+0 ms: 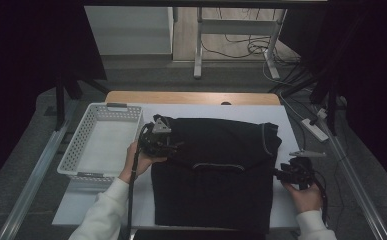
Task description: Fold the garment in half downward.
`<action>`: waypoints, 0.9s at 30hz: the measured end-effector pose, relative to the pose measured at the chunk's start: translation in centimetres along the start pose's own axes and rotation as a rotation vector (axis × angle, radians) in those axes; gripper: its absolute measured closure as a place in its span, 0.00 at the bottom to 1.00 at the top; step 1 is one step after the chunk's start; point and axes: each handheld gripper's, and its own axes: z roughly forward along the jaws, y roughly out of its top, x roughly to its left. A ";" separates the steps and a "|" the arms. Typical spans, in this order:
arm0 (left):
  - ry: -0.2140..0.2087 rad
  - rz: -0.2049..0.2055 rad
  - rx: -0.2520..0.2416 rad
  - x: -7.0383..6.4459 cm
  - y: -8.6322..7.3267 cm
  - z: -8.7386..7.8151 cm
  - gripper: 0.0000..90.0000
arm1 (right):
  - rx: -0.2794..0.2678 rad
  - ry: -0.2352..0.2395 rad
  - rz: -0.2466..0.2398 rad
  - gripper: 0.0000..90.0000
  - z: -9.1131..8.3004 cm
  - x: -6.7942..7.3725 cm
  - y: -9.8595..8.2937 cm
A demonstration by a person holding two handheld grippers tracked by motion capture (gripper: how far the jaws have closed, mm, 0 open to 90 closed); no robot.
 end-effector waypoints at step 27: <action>0.000 0.006 -0.001 -0.1 0.3 0.0 0.40 | 0.072 -0.107 -0.153 0.96 -0.4 1.5 -0.8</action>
